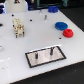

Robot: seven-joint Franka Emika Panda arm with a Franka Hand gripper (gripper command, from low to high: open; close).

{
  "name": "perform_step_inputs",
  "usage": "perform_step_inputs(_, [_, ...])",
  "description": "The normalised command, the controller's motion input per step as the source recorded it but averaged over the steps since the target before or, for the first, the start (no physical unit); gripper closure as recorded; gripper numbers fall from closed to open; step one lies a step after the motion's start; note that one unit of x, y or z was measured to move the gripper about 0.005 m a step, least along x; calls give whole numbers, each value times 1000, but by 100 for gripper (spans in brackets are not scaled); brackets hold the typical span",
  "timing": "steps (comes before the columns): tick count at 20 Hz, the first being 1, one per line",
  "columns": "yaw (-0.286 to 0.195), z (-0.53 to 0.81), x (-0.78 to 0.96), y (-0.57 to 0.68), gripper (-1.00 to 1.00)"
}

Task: Insert the blue gear onto the right peg, followed by the red gear

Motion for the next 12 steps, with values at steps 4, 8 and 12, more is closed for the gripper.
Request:
perform_step_inputs(4, [0, -2, -483, 649, -100])
perform_step_inputs(8, [0, 4, -472, 698, -100])
perform_step_inputs(12, [0, -81, -412, 693, -100])
